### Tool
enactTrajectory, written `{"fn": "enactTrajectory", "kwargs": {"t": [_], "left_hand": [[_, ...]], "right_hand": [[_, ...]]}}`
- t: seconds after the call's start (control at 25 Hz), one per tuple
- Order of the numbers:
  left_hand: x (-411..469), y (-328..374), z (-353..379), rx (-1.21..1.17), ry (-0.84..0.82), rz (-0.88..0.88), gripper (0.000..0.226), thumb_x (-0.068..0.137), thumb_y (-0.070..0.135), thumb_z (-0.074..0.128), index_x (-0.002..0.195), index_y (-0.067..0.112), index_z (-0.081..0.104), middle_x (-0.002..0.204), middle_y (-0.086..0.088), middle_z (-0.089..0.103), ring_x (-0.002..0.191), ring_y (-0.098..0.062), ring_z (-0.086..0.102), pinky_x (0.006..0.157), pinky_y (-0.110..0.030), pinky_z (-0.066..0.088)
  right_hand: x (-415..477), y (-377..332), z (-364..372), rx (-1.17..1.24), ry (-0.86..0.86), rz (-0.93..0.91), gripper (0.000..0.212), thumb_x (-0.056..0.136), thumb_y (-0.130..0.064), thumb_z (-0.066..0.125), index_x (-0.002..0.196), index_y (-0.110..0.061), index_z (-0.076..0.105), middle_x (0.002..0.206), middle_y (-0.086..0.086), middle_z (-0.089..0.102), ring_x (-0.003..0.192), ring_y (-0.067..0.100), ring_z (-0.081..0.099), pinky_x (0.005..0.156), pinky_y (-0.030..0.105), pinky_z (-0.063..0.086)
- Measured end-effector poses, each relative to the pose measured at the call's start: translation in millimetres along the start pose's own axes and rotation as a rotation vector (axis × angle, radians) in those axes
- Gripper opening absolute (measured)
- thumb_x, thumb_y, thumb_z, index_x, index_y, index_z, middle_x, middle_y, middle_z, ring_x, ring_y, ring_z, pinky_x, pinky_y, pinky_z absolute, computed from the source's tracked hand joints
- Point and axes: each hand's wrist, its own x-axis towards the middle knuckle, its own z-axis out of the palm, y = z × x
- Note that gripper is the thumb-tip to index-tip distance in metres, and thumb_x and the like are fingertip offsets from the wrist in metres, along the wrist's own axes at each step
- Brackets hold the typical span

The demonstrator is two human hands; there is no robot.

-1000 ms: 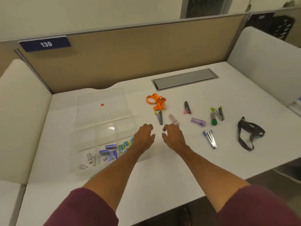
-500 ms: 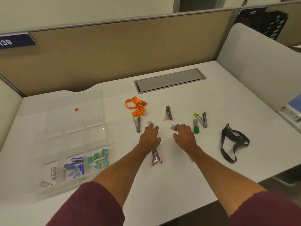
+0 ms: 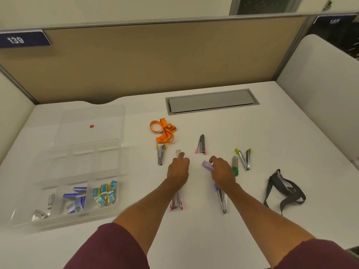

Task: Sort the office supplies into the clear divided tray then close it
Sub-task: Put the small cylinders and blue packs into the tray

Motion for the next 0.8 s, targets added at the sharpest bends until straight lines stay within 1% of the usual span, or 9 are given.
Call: {"fn": "enactTrajectory", "kwargs": {"t": [0.12, 0.2, 0.28, 0.36, 0.44, 0.52, 0.64, 0.72, 0.8], "left_hand": [[4, -9, -17, -0.035, 0.085, 0.021, 0.027, 0.093, 0.002, 0.052, 0.118, 0.004, 0.062, 0.15, -0.009, 0.039, 0.117, -0.03, 0.056, 0.094, -0.042, 0.053], [3, -21, -37, -0.046, 0.146, 0.0, 0.027, 0.093, 0.003, 0.053, 0.119, 0.005, 0.063, 0.15, -0.008, 0.041, 0.12, -0.03, 0.056, 0.095, -0.04, 0.053], [1, -37, -59, -0.046, 0.204, -0.025, 0.025, 0.094, 0.004, 0.051, 0.116, 0.006, 0.064, 0.146, -0.008, 0.045, 0.114, -0.032, 0.059, 0.089, -0.041, 0.054], [-4, -63, -79, -0.061, 0.253, -0.057, 0.024, 0.094, 0.004, 0.051, 0.114, 0.007, 0.064, 0.138, -0.008, 0.052, 0.106, -0.034, 0.062, 0.084, -0.043, 0.056], [-11, -94, -97, -0.075, 0.285, -0.104, 0.023, 0.092, 0.004, 0.053, 0.113, 0.007, 0.064, 0.139, -0.007, 0.051, 0.108, -0.032, 0.062, 0.086, -0.043, 0.055], [-22, -127, -110, -0.066, 0.296, -0.153, 0.025, 0.091, 0.004, 0.053, 0.114, 0.007, 0.064, 0.143, -0.006, 0.049, 0.114, -0.03, 0.06, 0.089, -0.042, 0.054], [-41, -176, -121, -0.108, 0.3, -0.229, 0.027, 0.09, 0.003, 0.054, 0.115, 0.007, 0.063, 0.142, -0.004, 0.052, 0.119, -0.029, 0.057, 0.094, -0.039, 0.051], [-49, -203, -123, -0.149, 0.258, -0.269, 0.027, 0.09, 0.004, 0.055, 0.116, 0.01, 0.061, 0.137, -0.004, 0.056, 0.118, -0.026, 0.058, 0.094, -0.037, 0.05], [-53, -224, -124, -0.182, 0.195, -0.302, 0.029, 0.089, 0.005, 0.054, 0.116, 0.013, 0.06, 0.127, -0.008, 0.061, 0.111, -0.026, 0.06, 0.091, -0.036, 0.05]], "right_hand": [[9, -18, -8, 0.093, 0.035, -0.015, 0.039, 0.084, 0.0, 0.055, 0.121, -0.01, 0.053, 0.112, 0.015, 0.059, 0.105, 0.034, 0.057, 0.084, 0.041, 0.051], [17, -46, -17, 0.165, 0.023, -0.028, 0.043, 0.083, -0.005, 0.064, 0.124, -0.011, 0.053, 0.117, 0.015, 0.061, 0.108, 0.033, 0.059, 0.085, 0.037, 0.052], [26, -82, -24, 0.208, -0.001, -0.066, 0.047, 0.082, -0.008, 0.068, 0.126, -0.011, 0.052, 0.121, 0.015, 0.061, 0.109, 0.032, 0.061, 0.083, 0.033, 0.052], [32, -124, -23, 0.243, -0.017, -0.133, 0.046, 0.083, -0.01, 0.068, 0.126, -0.01, 0.052, 0.12, 0.016, 0.06, 0.108, 0.031, 0.061, 0.084, 0.034, 0.052], [35, -165, -19, 0.289, -0.034, -0.188, 0.045, 0.083, -0.01, 0.068, 0.125, -0.01, 0.052, 0.121, 0.015, 0.061, 0.108, 0.03, 0.06, 0.087, 0.036, 0.052], [34, -205, -13, 0.302, -0.054, -0.239, 0.046, 0.082, -0.01, 0.069, 0.125, -0.011, 0.052, 0.12, 0.015, 0.061, 0.106, 0.03, 0.061, 0.082, 0.035, 0.054], [28, -258, 1, 0.286, -0.079, -0.315, 0.045, 0.081, -0.013, 0.069, 0.122, -0.01, 0.053, 0.116, 0.017, 0.061, 0.103, 0.031, 0.061, 0.074, 0.031, 0.05], [23, -284, 13, 0.282, -0.096, -0.341, 0.041, 0.082, -0.013, 0.068, 0.121, -0.008, 0.054, 0.115, 0.017, 0.062, 0.103, 0.033, 0.06, 0.072, 0.029, 0.045], [19, -306, 24, 0.285, -0.104, -0.345, 0.038, 0.083, -0.012, 0.066, 0.119, -0.007, 0.055, 0.114, 0.017, 0.063, 0.103, 0.033, 0.061, 0.069, 0.027, 0.041]]}}
